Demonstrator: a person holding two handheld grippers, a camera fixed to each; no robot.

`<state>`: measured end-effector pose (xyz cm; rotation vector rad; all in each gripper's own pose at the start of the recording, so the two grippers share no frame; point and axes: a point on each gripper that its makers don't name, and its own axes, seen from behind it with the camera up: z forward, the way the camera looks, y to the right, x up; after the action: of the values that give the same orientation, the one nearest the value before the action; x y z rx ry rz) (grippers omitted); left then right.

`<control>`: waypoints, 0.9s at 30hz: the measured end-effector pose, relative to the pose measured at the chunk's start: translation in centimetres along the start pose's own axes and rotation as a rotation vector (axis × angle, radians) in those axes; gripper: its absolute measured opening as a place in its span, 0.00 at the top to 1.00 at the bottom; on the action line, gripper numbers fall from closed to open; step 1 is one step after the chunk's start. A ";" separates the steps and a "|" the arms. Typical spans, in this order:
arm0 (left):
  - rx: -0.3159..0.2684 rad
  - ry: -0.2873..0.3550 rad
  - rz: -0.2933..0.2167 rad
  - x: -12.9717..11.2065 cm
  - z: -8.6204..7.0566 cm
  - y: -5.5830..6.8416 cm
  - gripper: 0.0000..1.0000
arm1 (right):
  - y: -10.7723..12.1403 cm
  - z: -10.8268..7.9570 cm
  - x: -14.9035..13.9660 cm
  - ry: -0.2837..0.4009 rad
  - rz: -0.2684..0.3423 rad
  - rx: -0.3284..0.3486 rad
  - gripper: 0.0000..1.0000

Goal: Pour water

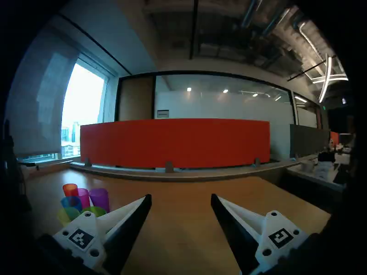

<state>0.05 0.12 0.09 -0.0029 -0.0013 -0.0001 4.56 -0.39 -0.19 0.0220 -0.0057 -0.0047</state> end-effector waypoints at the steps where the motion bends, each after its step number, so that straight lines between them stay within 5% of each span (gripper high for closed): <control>1: -0.003 -0.001 0.000 0.1 0.1 0.1 0.13 | 0.0 0.0 0.3 -0.005 -0.005 0.003 0.00; 11: -0.053 0.007 0.012 3.6 0.4 1.1 0.13 | -0.8 0.4 4.9 -0.037 -0.018 0.042 0.00; 27: -0.077 0.000 0.067 10.9 1.1 0.6 0.13 | -2.1 1.2 12.5 -0.044 -0.032 0.109 0.00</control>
<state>10.91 0.74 1.24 -0.0798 -0.0010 0.0670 17.02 -2.60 0.99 0.1310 -0.0500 -0.0365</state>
